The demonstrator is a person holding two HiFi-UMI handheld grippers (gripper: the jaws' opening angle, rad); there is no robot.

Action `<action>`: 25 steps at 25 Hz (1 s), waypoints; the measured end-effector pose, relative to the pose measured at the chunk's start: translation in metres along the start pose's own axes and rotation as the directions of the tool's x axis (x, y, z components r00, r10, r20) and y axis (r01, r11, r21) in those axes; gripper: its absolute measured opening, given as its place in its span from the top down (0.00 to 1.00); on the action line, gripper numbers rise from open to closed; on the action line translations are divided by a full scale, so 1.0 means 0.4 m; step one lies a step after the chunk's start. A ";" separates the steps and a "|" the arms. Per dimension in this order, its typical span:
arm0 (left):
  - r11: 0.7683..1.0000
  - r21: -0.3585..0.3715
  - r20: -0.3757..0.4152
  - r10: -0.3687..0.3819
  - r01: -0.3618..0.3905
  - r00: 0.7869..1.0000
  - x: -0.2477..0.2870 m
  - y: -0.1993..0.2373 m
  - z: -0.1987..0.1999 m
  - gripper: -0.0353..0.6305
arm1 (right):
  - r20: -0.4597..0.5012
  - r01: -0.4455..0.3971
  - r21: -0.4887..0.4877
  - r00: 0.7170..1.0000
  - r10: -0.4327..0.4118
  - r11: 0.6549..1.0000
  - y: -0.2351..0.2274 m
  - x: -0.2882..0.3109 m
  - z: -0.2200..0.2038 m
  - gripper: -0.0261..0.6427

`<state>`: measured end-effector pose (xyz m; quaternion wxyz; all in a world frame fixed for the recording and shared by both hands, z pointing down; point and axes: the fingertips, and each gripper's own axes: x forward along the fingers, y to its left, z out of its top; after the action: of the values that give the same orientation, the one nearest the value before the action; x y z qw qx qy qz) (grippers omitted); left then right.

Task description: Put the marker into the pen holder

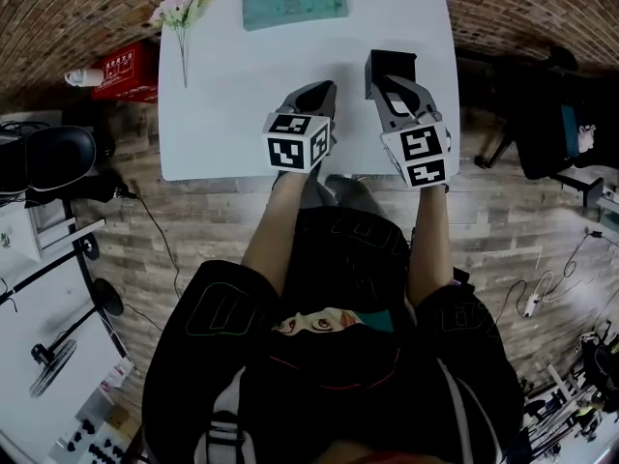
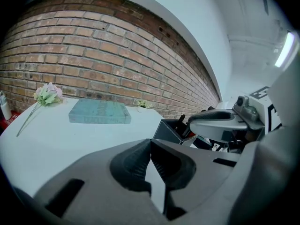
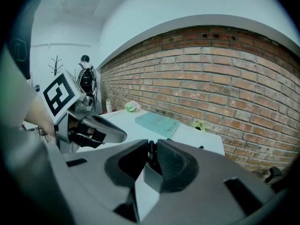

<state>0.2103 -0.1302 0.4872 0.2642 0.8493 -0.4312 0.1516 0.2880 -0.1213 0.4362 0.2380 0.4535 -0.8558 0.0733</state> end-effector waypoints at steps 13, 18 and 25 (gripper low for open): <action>1.000 -0.004 -0.036 0.015 -0.015 0.999 -0.012 0.011 -0.039 0.94 | 0.003 0.004 0.006 1.000 -0.004 1.000 0.011 0.003 -0.021 0.84; 1.000 0.003 -0.045 0.009 -0.009 0.999 -0.016 0.011 -0.037 0.94 | 0.090 0.035 0.049 0.995 -0.039 0.998 -0.006 -0.018 0.016 0.84; 1.000 0.004 0.006 0.013 -0.013 1.000 -0.031 0.019 -0.007 0.94 | 0.237 0.098 0.256 0.958 -0.161 0.962 -0.079 -0.087 0.052 0.89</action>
<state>0.1968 -0.1240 0.4859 0.2605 0.8472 -0.4374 0.1519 0.3229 -0.1210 0.3986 0.0731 0.5401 -0.8322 0.1018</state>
